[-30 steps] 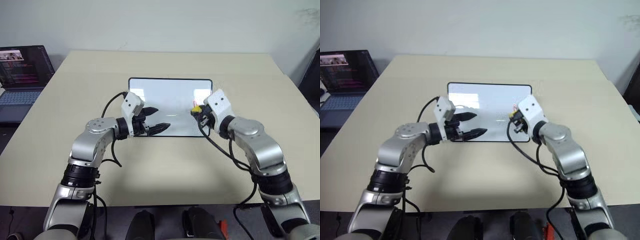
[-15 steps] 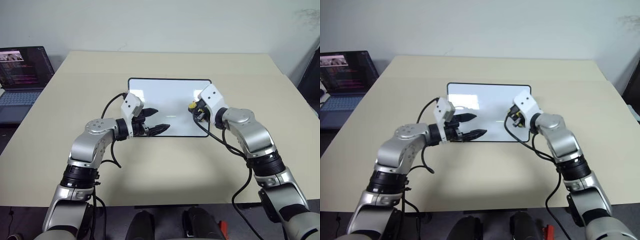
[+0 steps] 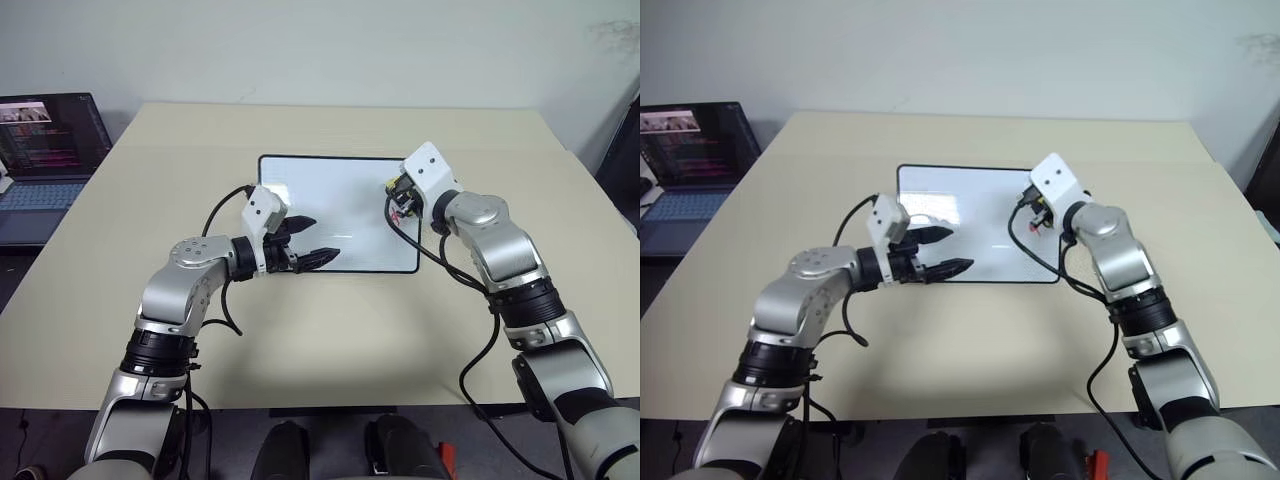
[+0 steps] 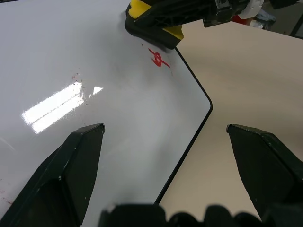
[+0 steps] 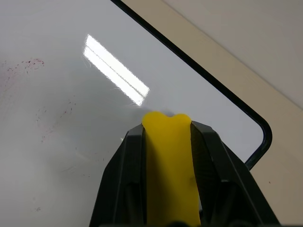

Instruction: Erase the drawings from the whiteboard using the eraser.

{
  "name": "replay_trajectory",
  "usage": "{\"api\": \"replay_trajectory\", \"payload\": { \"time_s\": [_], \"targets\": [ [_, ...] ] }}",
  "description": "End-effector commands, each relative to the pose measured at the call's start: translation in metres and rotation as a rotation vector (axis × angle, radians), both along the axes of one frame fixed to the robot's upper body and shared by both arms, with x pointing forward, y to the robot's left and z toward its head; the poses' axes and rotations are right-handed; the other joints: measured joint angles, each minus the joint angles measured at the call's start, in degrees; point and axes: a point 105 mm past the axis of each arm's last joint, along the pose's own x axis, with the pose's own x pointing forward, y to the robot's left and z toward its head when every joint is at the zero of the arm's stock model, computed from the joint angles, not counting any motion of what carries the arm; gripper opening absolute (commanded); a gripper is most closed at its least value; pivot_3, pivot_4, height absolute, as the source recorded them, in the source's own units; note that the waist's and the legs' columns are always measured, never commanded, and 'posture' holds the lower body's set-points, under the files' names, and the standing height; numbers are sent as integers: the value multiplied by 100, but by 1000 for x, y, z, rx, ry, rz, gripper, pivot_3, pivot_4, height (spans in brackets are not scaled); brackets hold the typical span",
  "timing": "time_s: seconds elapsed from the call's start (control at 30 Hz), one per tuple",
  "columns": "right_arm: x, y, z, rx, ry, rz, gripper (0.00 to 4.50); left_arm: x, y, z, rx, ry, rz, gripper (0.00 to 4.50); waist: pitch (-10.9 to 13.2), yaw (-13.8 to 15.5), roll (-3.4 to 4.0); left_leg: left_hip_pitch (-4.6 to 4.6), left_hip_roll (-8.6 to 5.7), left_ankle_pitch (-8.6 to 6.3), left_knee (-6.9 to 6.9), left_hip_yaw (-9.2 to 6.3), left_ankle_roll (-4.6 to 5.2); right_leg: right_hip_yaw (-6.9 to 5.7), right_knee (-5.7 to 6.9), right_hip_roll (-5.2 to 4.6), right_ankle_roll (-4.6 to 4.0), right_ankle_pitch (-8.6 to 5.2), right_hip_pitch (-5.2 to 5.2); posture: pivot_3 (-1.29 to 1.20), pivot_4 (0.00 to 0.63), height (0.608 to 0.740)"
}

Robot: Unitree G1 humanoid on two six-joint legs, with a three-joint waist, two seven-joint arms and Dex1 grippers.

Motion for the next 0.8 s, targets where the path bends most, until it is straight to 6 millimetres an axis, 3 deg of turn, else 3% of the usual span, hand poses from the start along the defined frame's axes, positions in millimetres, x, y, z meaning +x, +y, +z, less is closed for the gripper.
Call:
{"api": "replay_trajectory", "payload": {
  "time_s": [0.03,0.13,0.27,0.4,0.5,0.63,0.73,0.8],
  "targets": [
    [-13,-5,-39,-87,151,50,977,-3,-2,14,-11,-58,-17,4500,-1,2,-2,0,0,0,0,-1,0,-1,0,-1,0,0,0,0,150,740],
    [-27,-4,-58,-153,217,112,977,-3,-1,13,-13,-57,-15,4500,-2,-7,-2,9,0,0,0,-1,1,0,1,0,0,0,7,0,150,740],
    [-28,-2,-55,-175,188,118,977,-3,-2,13,-14,-55,-16,4500,-2,-18,-2,31,2,1,1,5,1,6,5,6,17,-9,20,0,150,740],
    [-4,-10,-14,-149,-20,-3,977,-4,-3,12,-15,-50,-20,4500,-2,-26,-2,35,3,8,2,7,7,9,6,11,16,-2,20,0,150,740],
    [3,-16,3,-146,-92,-45,977,-4,-3,11,-13,-45,-22,4500,-2,-5,-2,33,4,14,1,6,9,7,6,11,16,2,19,0,150,740],
    [-3,-18,-15,-194,-19,-7,977,-5,-3,10,-13,-40,-23,4500,-2,4,-2,19,5,13,-2,4,9,5,-2,7,-9,14,14,0,150,740],
    [-25,-13,-51,-269,133,107,977,-5,-1,8,-11,-34,-20,4500,-3,7,-4,14,2,12,-2,4,9,3,-6,3,-8,14,13,0,150,740],
    [-35,-12,-64,-301,181,152,977,-5,0,7,-9,-31,-19,4500,-3,7,-4,15,2,12,-3,4,10,3,-7,2,-7,14,14,0,150,740]
  ]
}}
